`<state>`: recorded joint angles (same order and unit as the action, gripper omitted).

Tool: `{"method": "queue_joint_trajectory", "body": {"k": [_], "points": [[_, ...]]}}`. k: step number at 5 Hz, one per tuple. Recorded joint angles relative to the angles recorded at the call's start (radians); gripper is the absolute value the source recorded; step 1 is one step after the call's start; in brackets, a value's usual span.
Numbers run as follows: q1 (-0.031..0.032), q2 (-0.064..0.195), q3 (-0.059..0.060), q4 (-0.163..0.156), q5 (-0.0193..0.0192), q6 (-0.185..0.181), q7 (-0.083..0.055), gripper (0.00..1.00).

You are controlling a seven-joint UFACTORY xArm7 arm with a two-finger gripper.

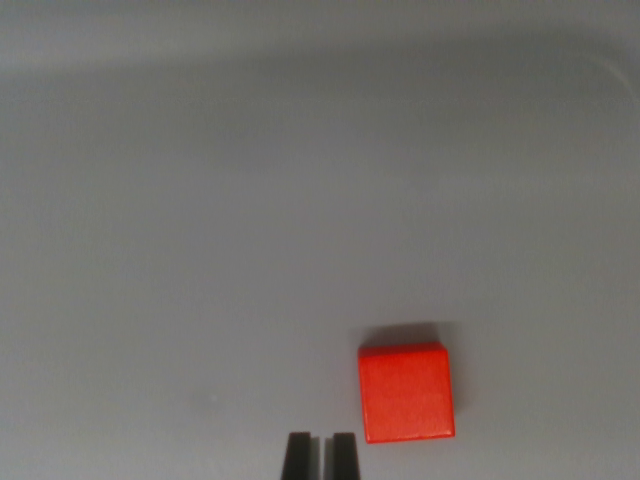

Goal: Reach red block

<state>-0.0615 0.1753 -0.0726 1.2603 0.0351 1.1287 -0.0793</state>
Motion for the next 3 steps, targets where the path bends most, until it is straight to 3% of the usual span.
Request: {"method": "queue_joint_trajectory", "body": {"k": [1,2,3], "points": [[0.0,0.0,0.0,0.0,0.0,0.0,0.0,0.0],[-0.0033,0.013,-0.004,-0.032,-0.0013,-0.047,-0.004,0.0],[-0.0033,0.013,-0.004,-0.032,-0.0013,-0.047,-0.004,0.0]]}}
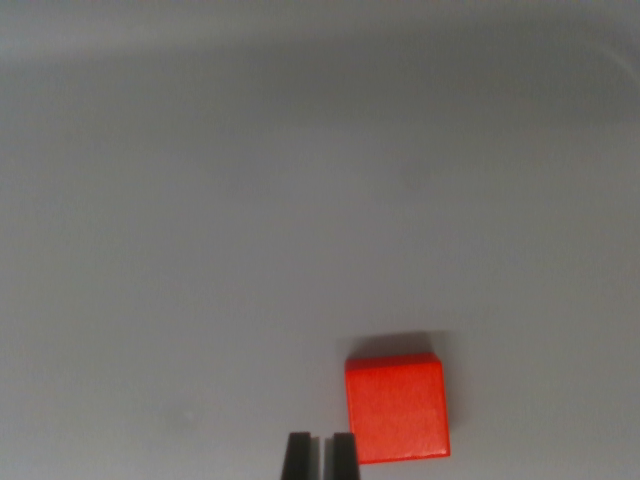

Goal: Reach red block

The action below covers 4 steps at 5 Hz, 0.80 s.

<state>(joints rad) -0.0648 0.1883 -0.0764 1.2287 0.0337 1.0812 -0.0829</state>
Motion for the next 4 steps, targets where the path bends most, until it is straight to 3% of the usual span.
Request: {"method": "queue_joint_trajectory", "body": {"k": [1,2,3,4], "points": [[-0.0033,0.013,-0.004,-0.031,-0.0013,-0.047,-0.004,0.0],[-0.0033,0.013,-0.004,-0.031,-0.0013,-0.047,-0.004,0.0],[-0.0064,0.025,-0.007,-0.061,-0.0026,-0.091,-0.007,0.0],[-0.0064,0.025,-0.007,-0.061,-0.0026,-0.091,-0.007,0.0]]}}
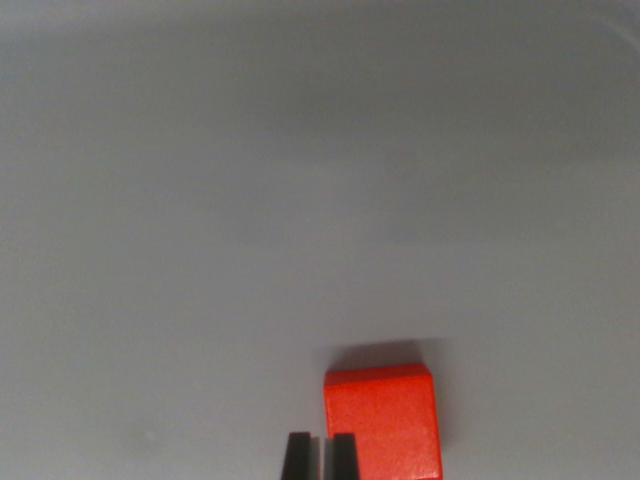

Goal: Reach red block

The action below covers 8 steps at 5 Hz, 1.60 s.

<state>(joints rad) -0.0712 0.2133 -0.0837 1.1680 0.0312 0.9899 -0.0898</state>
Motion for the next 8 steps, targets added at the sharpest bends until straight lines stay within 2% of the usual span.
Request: {"method": "queue_joint_trajectory", "body": {"k": [1,2,3,4,5,6,7,8], "points": [[-0.0031,0.012,-0.004,-0.03,-0.0013,-0.045,-0.003,0.0],[-0.0031,0.012,-0.004,-0.03,-0.0013,-0.045,-0.003,0.0],[-0.0062,0.024,-0.007,-0.058,-0.0025,-0.088,-0.007,0.0],[-0.0062,0.024,-0.007,-0.058,-0.0025,-0.088,-0.007,0.0],[-0.009,0.035,-0.01,-0.085,-0.0036,-0.128,-0.01,0.0],[-0.009,0.035,-0.01,-0.085,-0.0036,-0.128,-0.01,0.0],[-0.0117,0.046,-0.013,-0.111,-0.0047,-0.167,-0.013,0.0],[-0.0117,0.046,-0.013,-0.111,-0.0047,-0.167,-0.013,0.0]]}}
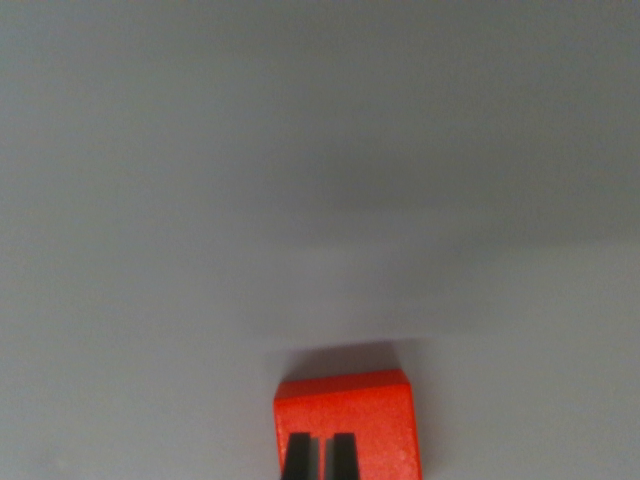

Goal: Reach red block

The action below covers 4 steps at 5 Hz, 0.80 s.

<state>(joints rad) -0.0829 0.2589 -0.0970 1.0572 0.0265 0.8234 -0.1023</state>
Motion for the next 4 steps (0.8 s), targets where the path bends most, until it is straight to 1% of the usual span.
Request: {"method": "queue_joint_trajectory", "body": {"k": [1,2,3,4], "points": [[-0.0023,0.009,-0.003,-0.022,-0.0009,-0.033,-0.003,0.0],[-0.0023,0.009,-0.003,-0.022,-0.0009,-0.033,-0.003,0.0],[-0.0047,0.018,-0.005,-0.044,-0.0019,-0.067,-0.005,0.0],[-0.0047,0.018,-0.005,-0.044,-0.0019,-0.067,-0.005,0.0]]}}
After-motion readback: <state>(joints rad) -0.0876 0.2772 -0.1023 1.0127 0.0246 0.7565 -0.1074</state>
